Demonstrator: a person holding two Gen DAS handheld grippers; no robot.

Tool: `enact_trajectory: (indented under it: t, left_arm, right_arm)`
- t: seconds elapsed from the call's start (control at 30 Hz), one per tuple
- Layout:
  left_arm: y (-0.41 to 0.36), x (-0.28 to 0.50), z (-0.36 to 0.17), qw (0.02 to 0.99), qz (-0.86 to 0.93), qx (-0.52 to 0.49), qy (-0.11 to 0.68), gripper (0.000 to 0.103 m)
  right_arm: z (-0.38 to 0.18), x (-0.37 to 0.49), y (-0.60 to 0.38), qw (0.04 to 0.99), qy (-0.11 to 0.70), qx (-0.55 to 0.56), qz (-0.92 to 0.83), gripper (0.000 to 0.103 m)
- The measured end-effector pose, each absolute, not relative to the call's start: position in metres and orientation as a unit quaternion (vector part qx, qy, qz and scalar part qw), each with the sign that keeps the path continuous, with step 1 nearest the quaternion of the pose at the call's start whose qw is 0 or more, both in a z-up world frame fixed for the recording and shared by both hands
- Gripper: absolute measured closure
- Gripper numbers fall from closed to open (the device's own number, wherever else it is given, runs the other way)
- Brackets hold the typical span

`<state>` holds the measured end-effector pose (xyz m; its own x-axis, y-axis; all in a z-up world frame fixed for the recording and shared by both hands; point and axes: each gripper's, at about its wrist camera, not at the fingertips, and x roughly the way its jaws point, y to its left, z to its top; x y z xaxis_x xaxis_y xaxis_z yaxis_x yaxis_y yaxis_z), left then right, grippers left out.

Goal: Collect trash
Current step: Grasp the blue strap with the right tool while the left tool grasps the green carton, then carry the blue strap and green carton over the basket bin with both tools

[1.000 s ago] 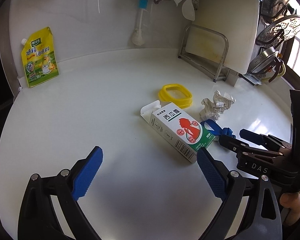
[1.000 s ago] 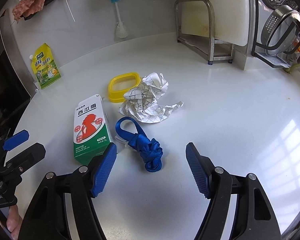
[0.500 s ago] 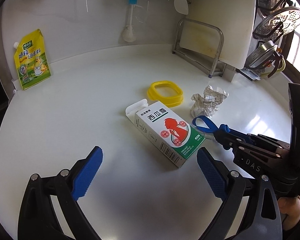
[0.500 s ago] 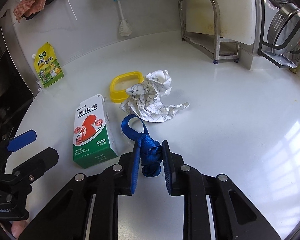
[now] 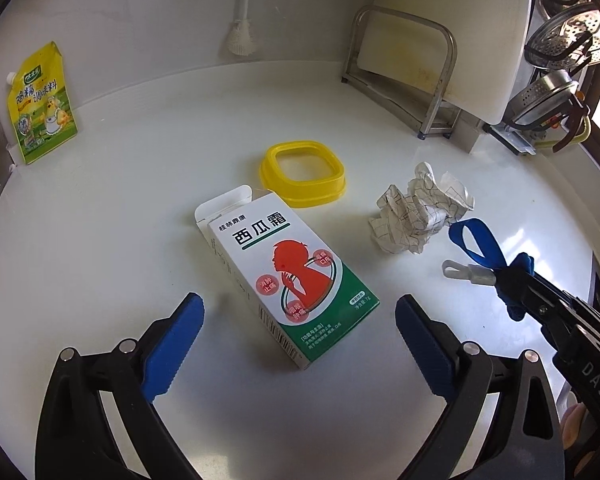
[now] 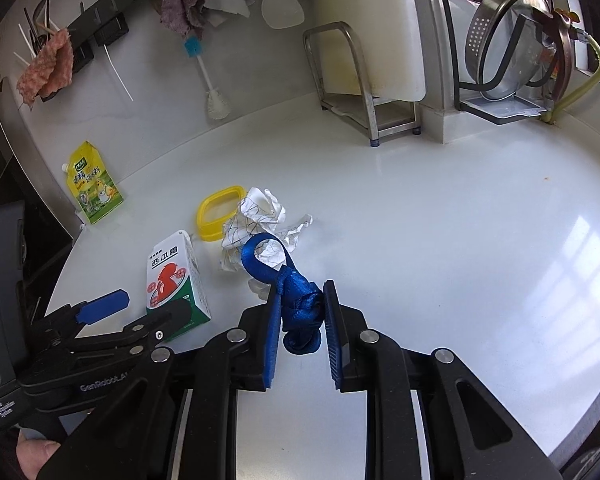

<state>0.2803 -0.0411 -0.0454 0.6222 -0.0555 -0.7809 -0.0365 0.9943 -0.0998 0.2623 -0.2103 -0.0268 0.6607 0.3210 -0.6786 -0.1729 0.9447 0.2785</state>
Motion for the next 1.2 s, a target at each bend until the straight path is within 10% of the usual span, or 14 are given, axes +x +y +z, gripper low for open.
enact_trajectory:
  t: [0.33, 0.67, 1.2]
  left_arm:
    - [-0.038, 0.305, -0.06, 0.881, 0.037, -0.057, 0.467, 0.01]
    - [-0.027, 0.292, -0.056, 0.892, 0.013, -0.058, 0.447, 0.039]
    - [-0.012, 0.218, -0.035, 0.914, -0.045, -0.032, 0.402, 0.044]
  right_arm:
    - [-0.022, 0.259, -0.214, 0.906, 0.382, 0.107, 0.144, 0.083]
    - [-0.025, 0.256, -0.213, 0.906, 0.384, 0.105, 0.144, 0.083]
    - [-0.027, 0.198, -0.217, 0.915, 0.369, 0.101, 0.127, 0.083]
